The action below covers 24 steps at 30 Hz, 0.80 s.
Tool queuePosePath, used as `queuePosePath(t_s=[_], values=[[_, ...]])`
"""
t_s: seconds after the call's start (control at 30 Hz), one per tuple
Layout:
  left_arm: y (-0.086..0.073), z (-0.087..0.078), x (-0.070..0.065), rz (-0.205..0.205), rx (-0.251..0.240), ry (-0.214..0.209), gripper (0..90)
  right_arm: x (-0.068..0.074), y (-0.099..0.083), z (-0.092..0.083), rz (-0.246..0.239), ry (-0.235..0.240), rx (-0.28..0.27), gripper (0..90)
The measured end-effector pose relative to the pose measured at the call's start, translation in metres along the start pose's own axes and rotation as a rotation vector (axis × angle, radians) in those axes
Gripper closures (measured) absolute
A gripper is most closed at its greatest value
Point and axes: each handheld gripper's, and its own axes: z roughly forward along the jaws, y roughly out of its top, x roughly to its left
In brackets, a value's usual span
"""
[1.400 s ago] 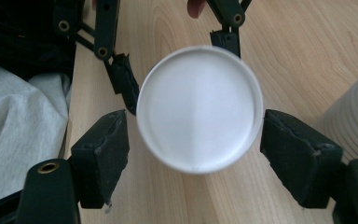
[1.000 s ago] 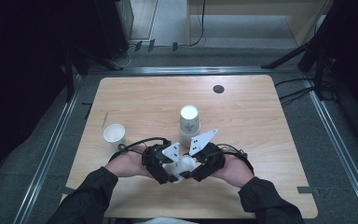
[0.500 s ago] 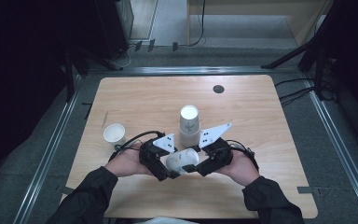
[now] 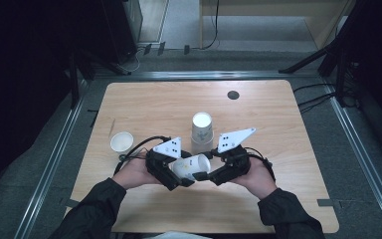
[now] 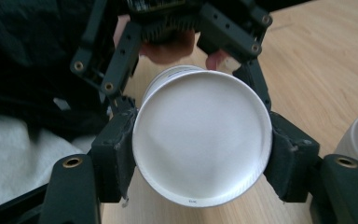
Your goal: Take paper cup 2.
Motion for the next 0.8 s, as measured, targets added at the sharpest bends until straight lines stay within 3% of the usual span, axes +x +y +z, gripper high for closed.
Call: queuePosePath(t_s=[0.1,0.27,0.4,0.47,0.57,0.8], values=[[-0.001,-0.002,0.001,-0.016,-0.028,-0.012,15.6,0.000,0.000,-0.002,0.010,0.006,-0.019,34.5],[-0.001,-0.005,-0.002,0.009,-0.040,-0.016,24.4,-0.001,0.000,-0.003,0.016,0.004,-0.026,34.4],[-0.001,-0.003,-0.003,0.022,-0.019,-0.025,27.2,-0.001,-0.002,-0.001,0.005,0.017,-0.012,32.7],[0.000,-0.004,-0.003,0.028,-0.004,-0.026,27.8,-0.001,-0.004,0.001,-0.013,0.023,0.006,26.8],[-0.001,-0.005,-0.002,0.035,0.025,-0.021,28.4,0.001,-0.006,0.004,-0.046,-0.007,0.052,22.0],[-0.007,0.000,0.001,0.032,0.121,-0.024,28.5,0.001,-0.011,0.011,-0.082,-0.027,0.121,21.5]])
